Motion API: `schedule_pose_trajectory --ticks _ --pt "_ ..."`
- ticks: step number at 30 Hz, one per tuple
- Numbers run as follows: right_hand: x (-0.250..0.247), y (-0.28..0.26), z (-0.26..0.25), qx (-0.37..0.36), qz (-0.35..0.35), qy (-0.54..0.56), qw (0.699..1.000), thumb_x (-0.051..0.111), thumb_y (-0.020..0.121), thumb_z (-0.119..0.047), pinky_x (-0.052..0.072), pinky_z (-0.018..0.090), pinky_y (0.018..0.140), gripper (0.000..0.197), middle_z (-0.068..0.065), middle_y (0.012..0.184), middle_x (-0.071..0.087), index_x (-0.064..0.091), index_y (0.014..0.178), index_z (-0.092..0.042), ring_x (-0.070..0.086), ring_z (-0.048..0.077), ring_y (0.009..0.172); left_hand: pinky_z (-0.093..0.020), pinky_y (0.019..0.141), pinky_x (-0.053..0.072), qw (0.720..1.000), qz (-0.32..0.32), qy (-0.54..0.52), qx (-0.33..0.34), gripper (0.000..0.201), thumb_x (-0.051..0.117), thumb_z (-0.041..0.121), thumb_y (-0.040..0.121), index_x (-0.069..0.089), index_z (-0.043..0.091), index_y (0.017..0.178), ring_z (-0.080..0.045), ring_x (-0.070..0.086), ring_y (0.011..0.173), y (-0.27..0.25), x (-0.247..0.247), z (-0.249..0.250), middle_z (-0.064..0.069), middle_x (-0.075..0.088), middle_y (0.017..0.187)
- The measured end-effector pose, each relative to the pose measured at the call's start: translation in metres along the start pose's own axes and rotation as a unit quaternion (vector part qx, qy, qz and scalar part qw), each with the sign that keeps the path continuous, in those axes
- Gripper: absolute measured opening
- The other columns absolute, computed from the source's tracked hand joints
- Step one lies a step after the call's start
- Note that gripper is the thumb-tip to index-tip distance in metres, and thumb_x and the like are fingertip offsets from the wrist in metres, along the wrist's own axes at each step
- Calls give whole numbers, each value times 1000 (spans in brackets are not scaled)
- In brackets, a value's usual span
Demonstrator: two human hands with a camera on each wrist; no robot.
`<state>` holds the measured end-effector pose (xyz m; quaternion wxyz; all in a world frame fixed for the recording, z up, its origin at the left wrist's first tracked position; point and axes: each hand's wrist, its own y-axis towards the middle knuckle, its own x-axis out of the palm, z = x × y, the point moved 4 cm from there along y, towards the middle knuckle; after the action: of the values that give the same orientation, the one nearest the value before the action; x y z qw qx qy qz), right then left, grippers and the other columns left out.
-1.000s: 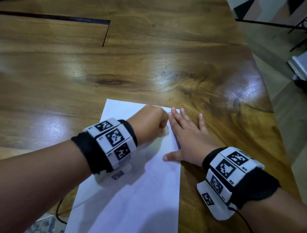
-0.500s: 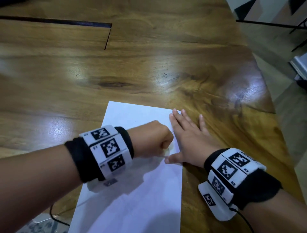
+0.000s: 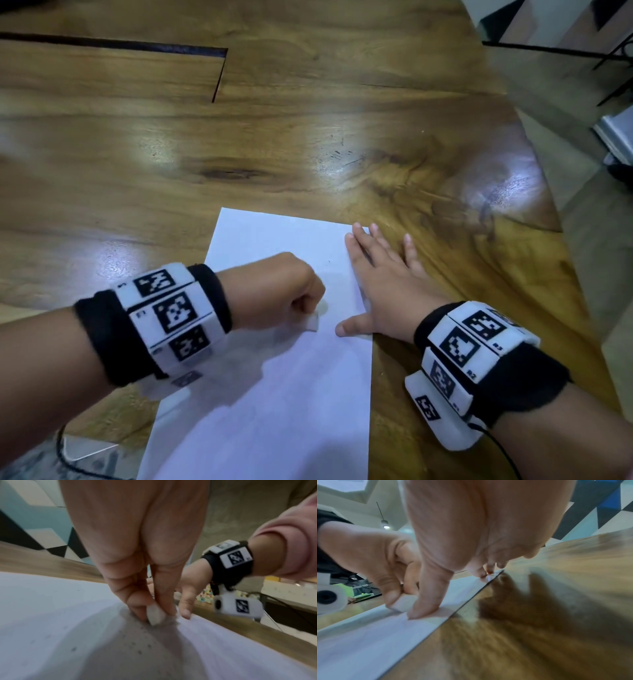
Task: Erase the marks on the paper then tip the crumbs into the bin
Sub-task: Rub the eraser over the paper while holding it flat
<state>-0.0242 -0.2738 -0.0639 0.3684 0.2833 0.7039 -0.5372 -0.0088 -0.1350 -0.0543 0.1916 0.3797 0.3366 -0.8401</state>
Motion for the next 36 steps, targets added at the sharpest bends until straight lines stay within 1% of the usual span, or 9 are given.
schedule_pose_trajectory --ticks 3,6,11,14,21,26,29,32,36 --pt "0 0 0 1 0 -2 1000 61 67 -70 -21 47 112 126 -5 152 -33 -22 146 -17 -33 13 138 -14 56 34 996 89 -1 -30 7 63 7 72 63 12 68 -18 51 67 22 -26 -9 -1 60 69" --pt "0 0 -1 5 -3 -7 1000 60 68 -70 -21 48 112 126 -4 152 -33 -22 146 -17 -34 14 138 -26 59 34 977 205 9 -57 7 65 8 73 60 9 68 -25 52 70 45 -52 -14 -6 57 70" --pt "-1 0 -1 5 1 -10 1000 59 68 -71 -20 49 112 125 -4 153 -32 -21 146 -16 -32 14 139 -29 55 27 993 118 -5 0 16 61 10 74 53 12 60 -24 46 64 16 -15 2 -11 56 68" --pt "1 2 -1 2 1 -11 1000 59 68 -71 -20 50 112 125 -4 152 -32 -22 146 -16 -32 14 139 -28 53 31 994 106 5 22 21 58 13 78 50 8 60 -25 46 60 -3 3 7 -8 52 69" --pt "-18 4 22 -47 15 7 999 70 73 -49 -17 43 112 104 -17 156 -13 0 149 -35 -22 10 143 -37 58 39 992 123 21 -8 14 57 8 75 50 9 63 -26 46 61 -4 8 9 -5 49 72" --pt "-26 15 20 -92 -12 -76 993 66 76 -52 -17 51 113 102 -24 154 -14 -5 147 -39 -25 10 142 -29 55 32 994 92 45 -37 23 57 12 74 42 21 59 -21 44 62 -2 0 12 2 49 67" --pt "-24 17 20 -82 -17 -64 994 65 76 -54 -15 55 113 101 -27 153 -16 -7 146 -41 -25 9 141 -24 56 32 996 51 18 -75 16 63 17 72 54 24 62 -15 44 62 10 -15 10 10 45 56" --pt "-22 17 21 -75 -24 -65 995 64 76 -55 -14 57 113 102 -26 153 -17 -7 147 -39 -25 10 141 -22 64 33 986 123 -35 -105 8 65 12 72 67 15 79 -16 49 70 33 -36 8 7 51 63" --pt "-21 18 21 -67 -36 -69 995 63 77 -54 -13 57 113 101 -24 153 -18 -7 148 -34 -26 12 141 -19 61 30 972 189 -71 -119 7 65 9 74 66 6 81 -17 49 71 46 -39 8 -1 54 67"
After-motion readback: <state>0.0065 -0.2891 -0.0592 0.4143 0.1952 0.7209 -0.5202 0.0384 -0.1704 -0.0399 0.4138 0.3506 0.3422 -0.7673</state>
